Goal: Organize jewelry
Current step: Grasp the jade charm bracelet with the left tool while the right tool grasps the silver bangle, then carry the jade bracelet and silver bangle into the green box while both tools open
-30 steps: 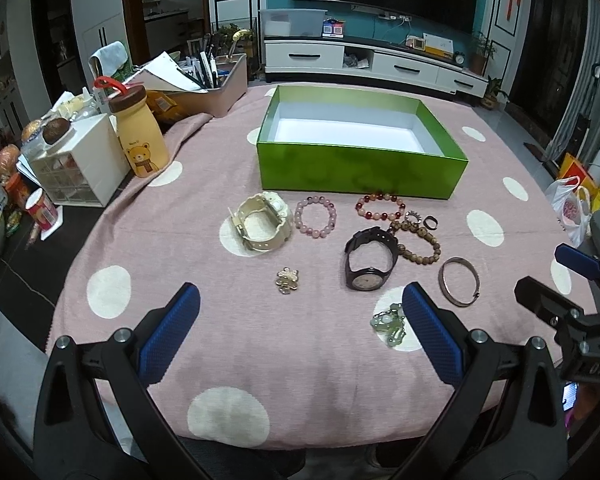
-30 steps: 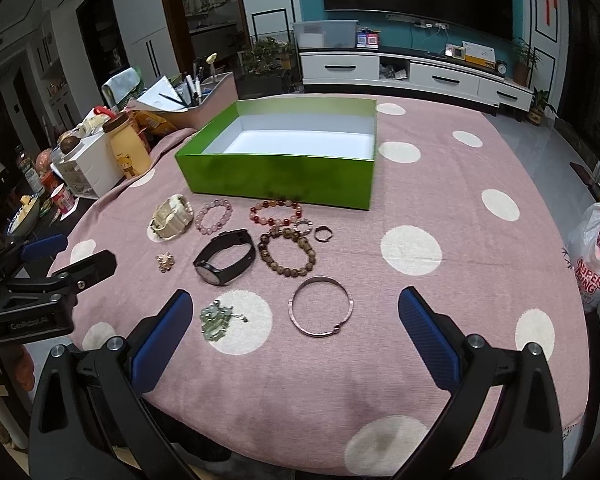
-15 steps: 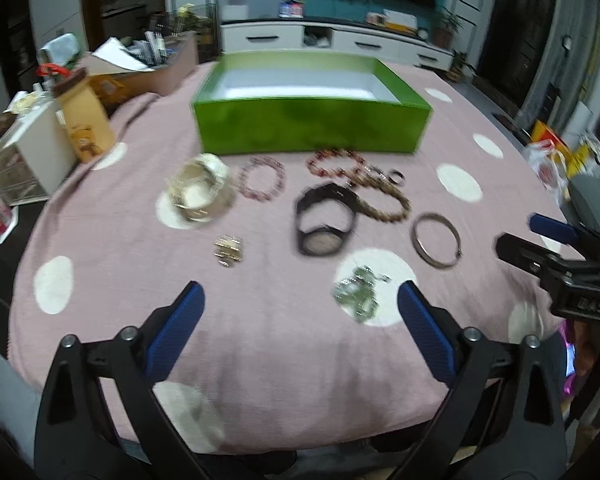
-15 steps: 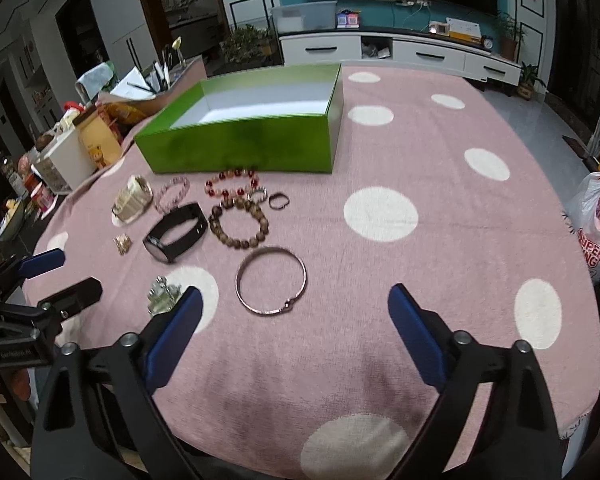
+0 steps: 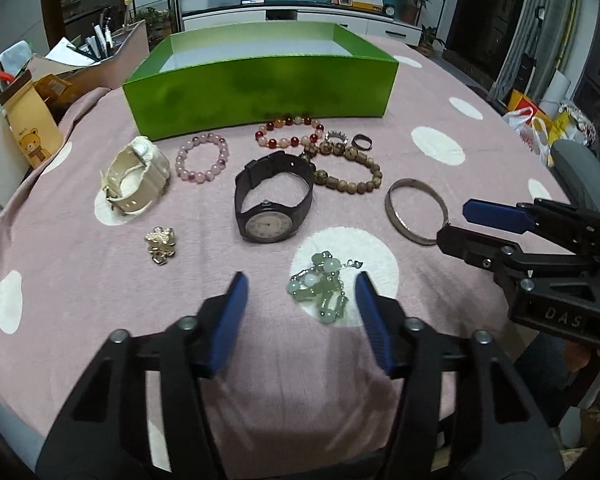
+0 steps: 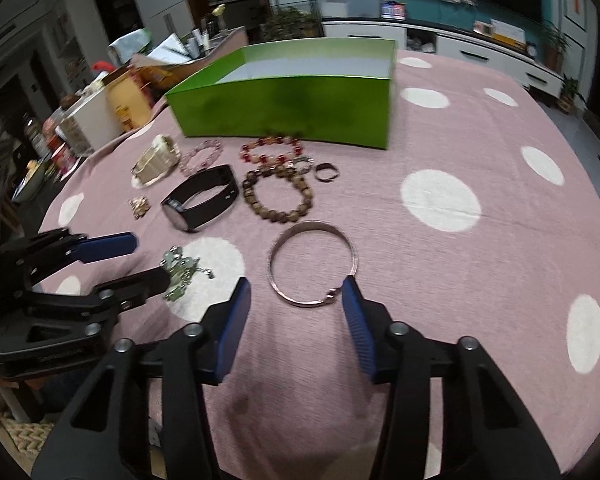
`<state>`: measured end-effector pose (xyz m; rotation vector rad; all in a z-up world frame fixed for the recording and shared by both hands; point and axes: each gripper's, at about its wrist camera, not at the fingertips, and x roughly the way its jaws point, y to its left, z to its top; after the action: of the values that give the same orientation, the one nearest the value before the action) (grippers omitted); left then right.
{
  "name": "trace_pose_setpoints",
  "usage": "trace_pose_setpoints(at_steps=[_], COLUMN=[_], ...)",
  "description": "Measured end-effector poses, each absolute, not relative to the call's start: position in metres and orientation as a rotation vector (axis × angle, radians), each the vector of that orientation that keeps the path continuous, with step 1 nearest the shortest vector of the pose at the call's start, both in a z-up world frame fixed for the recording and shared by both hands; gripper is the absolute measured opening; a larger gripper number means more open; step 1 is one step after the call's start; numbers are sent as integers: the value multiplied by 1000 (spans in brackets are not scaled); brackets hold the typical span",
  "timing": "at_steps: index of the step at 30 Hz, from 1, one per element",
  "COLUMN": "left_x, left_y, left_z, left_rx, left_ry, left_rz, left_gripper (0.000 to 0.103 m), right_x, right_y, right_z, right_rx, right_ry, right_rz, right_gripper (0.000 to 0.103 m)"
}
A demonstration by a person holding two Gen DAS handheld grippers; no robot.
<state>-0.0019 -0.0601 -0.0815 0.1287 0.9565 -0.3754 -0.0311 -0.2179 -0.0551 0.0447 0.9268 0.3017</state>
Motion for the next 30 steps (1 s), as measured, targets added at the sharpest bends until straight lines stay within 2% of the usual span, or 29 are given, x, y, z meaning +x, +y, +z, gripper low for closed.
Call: trace_pose_setpoints(at_steps=[6, 10, 16, 20, 22, 23, 26, 30], left_x=[3, 4, 5, 6, 6, 5, 5, 5], left_y=[-65, -68, -70, -68, -67, -66, -64, -60], left_z=[-90, -95, -95, -94, -92, -90, -82, -72], left_rx=[142, 149, 159, 144, 135, 127, 108, 74], left_ry=[963, 967, 951, 952, 944, 938, 921, 903], left_rz=[-410, -433, -445, -455, -459, -463, -470, -483], left_gripper=[38, 35, 24, 22, 19, 11, 6, 6], right_x=[-24, -17, -13, -13, -13, -14, -13, -15], right_y=[-201, -192, -185, -187, -189, -191, -197, -203], right_z=[-63, -72, -74, -74, -71, -69, -59, -43], right_rx=[-32, -84, -151, -130, -99, -84, -51, -19], right_ry=[927, 938, 902, 901, 897, 891, 872, 836], right_rz=[360, 376, 384, 384, 393, 397, 398, 397], right_gripper=[34, 26, 4, 3, 3, 3, 3, 3])
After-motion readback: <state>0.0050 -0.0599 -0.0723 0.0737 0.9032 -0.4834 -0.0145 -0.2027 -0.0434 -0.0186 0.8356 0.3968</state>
